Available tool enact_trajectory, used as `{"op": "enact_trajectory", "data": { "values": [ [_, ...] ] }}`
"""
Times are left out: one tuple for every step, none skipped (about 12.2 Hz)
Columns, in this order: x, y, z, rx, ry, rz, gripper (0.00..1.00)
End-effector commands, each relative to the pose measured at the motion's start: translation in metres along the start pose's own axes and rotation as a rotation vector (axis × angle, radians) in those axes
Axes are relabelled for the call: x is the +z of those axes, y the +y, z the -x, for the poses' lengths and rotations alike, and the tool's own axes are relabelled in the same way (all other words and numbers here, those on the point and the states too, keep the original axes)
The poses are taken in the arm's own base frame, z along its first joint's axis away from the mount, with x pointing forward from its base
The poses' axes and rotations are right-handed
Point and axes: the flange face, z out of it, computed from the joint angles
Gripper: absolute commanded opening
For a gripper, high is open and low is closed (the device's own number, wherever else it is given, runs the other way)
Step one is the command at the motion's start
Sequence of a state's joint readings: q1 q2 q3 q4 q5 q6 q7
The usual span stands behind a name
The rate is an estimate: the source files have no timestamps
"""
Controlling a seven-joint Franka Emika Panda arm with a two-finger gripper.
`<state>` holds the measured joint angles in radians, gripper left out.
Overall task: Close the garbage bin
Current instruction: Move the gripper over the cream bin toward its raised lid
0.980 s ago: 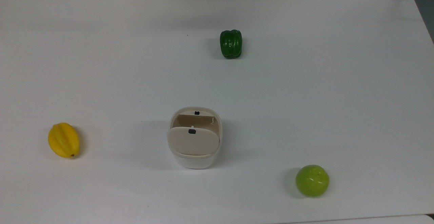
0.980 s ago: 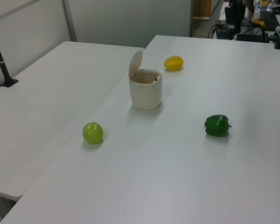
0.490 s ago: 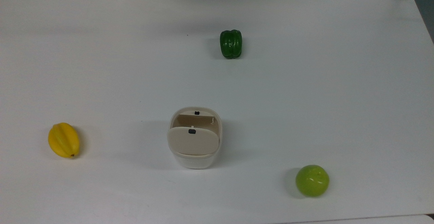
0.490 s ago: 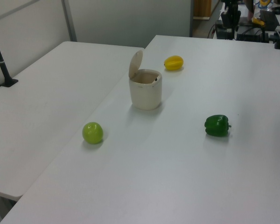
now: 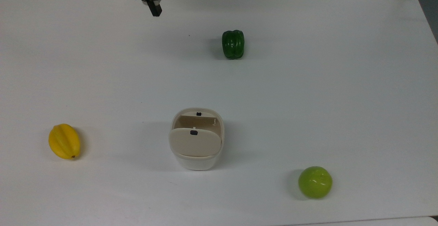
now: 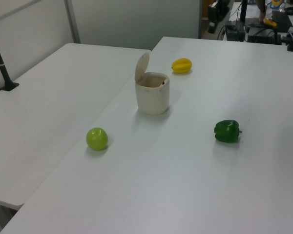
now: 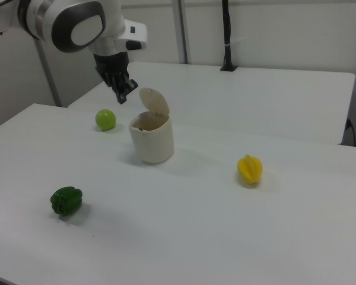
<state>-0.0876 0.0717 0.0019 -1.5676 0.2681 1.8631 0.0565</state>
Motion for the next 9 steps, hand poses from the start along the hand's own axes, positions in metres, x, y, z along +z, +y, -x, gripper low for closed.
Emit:
{"op": "enact_trajectory", "data": {
  "values": [
    [0.004, -0.004, -0.021, 0.02, 0.123, -0.06, 0.0],
    [0.007, -0.003, -0.03, 0.025, 0.172, -0.068, 0.0],
    [0.008, -0.006, -0.034, 0.022, 0.207, -0.079, 0.0],
    [0.013, -0.018, -0.041, 0.007, 0.25, -0.086, 0.0],
    [0.014, -0.021, -0.044, 0.003, 0.273, -0.087, 0.0],
    [0.01, -0.022, -0.047, 0.002, 0.315, -0.089, 0.0],
    [0.008, -0.033, -0.047, -0.018, 0.347, -0.094, 0.0],
    [0.006, -0.038, -0.049, -0.028, 0.382, -0.096, 0.0],
    [0.01, -0.04, -0.052, -0.03, 0.403, -0.096, 0.0]
  ]
}}
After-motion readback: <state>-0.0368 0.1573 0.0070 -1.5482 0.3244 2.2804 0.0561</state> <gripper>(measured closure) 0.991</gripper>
